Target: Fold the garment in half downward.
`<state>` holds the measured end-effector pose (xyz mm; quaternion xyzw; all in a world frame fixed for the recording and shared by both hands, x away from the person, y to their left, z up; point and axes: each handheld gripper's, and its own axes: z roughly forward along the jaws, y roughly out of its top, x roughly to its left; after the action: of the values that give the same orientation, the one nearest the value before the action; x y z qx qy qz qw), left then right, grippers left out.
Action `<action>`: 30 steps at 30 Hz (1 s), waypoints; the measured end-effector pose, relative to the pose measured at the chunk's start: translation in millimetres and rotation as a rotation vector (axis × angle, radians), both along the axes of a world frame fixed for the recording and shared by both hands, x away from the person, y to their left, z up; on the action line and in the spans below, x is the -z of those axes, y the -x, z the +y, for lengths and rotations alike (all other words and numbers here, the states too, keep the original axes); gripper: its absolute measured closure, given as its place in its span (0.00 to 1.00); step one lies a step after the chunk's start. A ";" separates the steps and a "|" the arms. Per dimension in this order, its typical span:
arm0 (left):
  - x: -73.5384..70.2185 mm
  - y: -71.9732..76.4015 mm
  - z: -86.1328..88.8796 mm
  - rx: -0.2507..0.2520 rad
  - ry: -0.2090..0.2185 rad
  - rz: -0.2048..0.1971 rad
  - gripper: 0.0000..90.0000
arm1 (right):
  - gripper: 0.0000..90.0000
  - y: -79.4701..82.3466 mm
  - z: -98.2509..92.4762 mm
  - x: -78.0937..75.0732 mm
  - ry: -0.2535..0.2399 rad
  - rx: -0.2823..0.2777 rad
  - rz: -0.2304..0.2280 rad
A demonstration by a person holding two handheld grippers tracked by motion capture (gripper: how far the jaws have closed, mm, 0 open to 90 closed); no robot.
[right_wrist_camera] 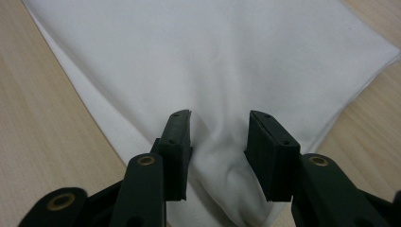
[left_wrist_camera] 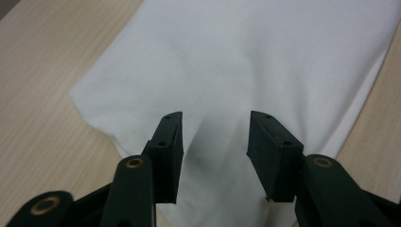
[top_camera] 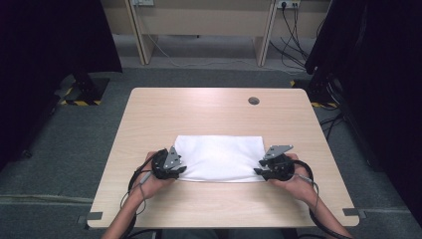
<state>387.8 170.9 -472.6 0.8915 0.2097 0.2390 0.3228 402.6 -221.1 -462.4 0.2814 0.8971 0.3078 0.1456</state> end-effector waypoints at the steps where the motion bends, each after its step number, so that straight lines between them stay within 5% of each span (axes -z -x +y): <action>1: 0.9 0.4 0.7 -0.004 0.010 0.002 0.62 | 0.67 0.3 -1.9 0.5 -0.009 0.004 0.002; 10: -4.9 6.8 1.7 -0.027 0.025 0.002 0.60 | 0.66 6.7 -5.8 -7.3 -0.034 0.029 0.004; 13: -1.5 8.5 4.9 -0.044 0.014 0.011 0.60 | 0.66 9.7 -7.3 0.6 0.002 0.035 0.011; 16: 0.7 7.4 5.6 -0.050 0.026 0.025 0.62 | 0.66 9.1 -11.8 2.9 -0.038 0.046 0.017; 24: -10.4 0.1 7.5 -0.068 0.020 0.012 0.57 | 0.64 -1.9 -12.8 -2.3 0.002 0.066 0.018; 30: -21.3 -3.0 -5.8 -0.061 0.064 0.002 0.55 | 0.62 -4.2 9.2 -18.7 -0.075 0.039 0.004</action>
<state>390.8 165.1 -451.3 0.8741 0.2447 0.2412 0.3434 406.8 -211.9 -443.6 0.3047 0.8795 0.3379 0.1392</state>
